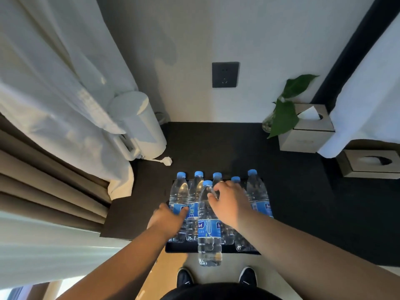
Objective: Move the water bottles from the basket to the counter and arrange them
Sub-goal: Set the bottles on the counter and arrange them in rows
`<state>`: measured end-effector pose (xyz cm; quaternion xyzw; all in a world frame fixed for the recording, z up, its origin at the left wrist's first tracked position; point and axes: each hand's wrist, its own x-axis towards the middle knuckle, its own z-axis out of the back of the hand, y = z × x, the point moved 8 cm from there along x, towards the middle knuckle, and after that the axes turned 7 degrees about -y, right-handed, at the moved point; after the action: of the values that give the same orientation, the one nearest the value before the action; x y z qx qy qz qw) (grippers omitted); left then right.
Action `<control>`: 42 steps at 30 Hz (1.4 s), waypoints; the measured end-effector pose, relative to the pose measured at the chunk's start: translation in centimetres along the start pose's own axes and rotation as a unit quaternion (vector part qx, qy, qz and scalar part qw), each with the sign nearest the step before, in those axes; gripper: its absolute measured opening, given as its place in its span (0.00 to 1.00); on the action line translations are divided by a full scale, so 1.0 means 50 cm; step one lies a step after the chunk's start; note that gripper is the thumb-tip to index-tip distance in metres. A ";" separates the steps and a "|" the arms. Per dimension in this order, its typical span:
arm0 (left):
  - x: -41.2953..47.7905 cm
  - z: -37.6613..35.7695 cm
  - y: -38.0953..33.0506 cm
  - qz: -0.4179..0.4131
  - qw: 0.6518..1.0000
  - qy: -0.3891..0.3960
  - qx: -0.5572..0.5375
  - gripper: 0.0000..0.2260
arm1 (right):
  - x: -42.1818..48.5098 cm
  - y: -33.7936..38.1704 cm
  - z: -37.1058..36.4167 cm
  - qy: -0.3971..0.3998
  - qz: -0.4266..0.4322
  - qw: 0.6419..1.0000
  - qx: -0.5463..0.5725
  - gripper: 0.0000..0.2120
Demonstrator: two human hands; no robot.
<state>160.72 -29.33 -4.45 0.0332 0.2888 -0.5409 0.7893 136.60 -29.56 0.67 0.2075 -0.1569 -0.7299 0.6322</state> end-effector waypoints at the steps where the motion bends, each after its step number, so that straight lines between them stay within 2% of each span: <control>1: -0.003 0.004 -0.003 0.001 1.000 -0.005 0.004 0.36 | 0.007 -0.002 -0.002 0.017 0.001 1.000 -0.006 0.17; 6: -0.006 0.022 -0.025 0.013 0.999 -0.037 -0.013 0.34 | 0.034 -0.001 -0.002 0.072 0.015 0.997 -0.029 0.21; 10: 0.012 0.037 -0.048 0.005 0.998 -0.053 -0.027 0.33 | 0.049 -0.007 -0.017 0.124 -0.037 0.992 0.005 0.26; 14: 0.056 0.057 -0.072 -0.021 0.998 -0.049 -0.030 0.29 | 0.076 -0.003 -0.026 0.119 -0.092 0.988 0.019 0.25; 18: 0.123 0.083 -0.109 -0.060 0.997 -0.048 -0.025 0.27 | 0.109 0.013 -0.035 0.118 -0.116 0.986 -0.026 0.26; 20: 0.155 0.087 -0.129 -0.095 0.995 -0.031 -0.001 0.23 | 0.118 0.014 -0.049 0.135 -0.137 0.981 -0.032 0.25; 26: 0.228 0.083 -0.161 -0.148 0.987 0.032 0.057 0.23 | 0.141 0.017 -0.062 0.200 -0.176 0.961 -0.076 0.27; 31: 0.242 0.064 -0.196 -0.211 0.970 0.065 0.105 0.22 | 0.144 0.012 -0.057 0.212 -0.192 0.953 -0.097 0.25; 34: 0.243 0.061 -0.196 -0.209 0.968 0.087 0.109 0.22 | 0.143 0.021 -0.051 0.239 -0.185 0.945 -0.122 0.25; 38: 0.248 0.096 -0.194 -0.190 0.971 0.123 0.076 0.17 | 0.168 0.035 -0.022 0.253 -0.194 0.942 -0.103 0.19; 42: 0.220 0.162 -0.218 -0.197 0.965 0.138 0.108 0.19 | 0.213 0.053 0.027 0.237 -0.171 0.953 -0.076 0.18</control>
<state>157.33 -45.97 -0.27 0.1348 0.3361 -0.7037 0.6113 136.96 -40.52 2.03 0.3495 0.0907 -0.7666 0.5309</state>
